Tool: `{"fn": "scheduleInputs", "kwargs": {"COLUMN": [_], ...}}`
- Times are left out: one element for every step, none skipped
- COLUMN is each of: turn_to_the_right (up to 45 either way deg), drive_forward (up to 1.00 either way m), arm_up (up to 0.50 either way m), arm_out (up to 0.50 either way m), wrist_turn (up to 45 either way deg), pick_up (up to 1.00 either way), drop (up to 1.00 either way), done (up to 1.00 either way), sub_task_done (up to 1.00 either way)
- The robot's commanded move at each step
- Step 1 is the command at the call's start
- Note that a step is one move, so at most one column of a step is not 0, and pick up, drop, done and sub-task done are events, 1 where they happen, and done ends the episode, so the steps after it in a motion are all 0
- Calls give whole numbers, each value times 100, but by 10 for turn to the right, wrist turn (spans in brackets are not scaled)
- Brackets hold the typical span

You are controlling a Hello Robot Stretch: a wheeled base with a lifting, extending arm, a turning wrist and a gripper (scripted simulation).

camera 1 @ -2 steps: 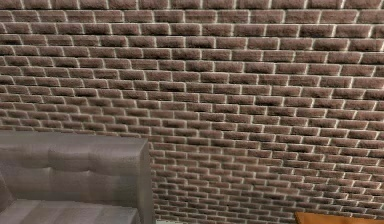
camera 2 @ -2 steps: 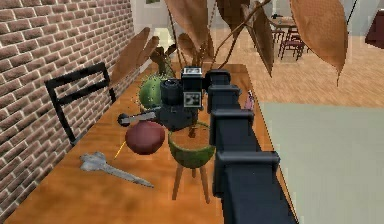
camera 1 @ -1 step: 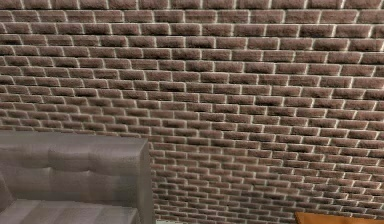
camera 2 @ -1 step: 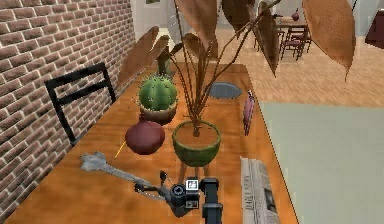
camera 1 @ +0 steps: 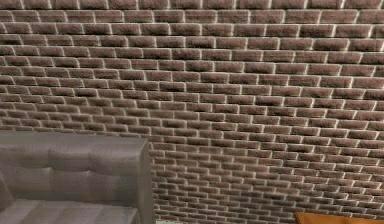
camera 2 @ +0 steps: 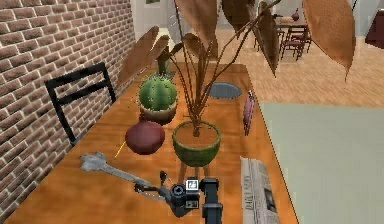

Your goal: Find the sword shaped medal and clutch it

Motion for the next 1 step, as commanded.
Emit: {"fn": "scheduleInputs", "kwargs": {"turn_to_the_right": [0], "drive_forward": [0], "arm_up": [10], "arm_out": [0], "wrist_turn": [0], "pick_up": [0], "drop": [0], "done": [0], "sub_task_done": [0]}}
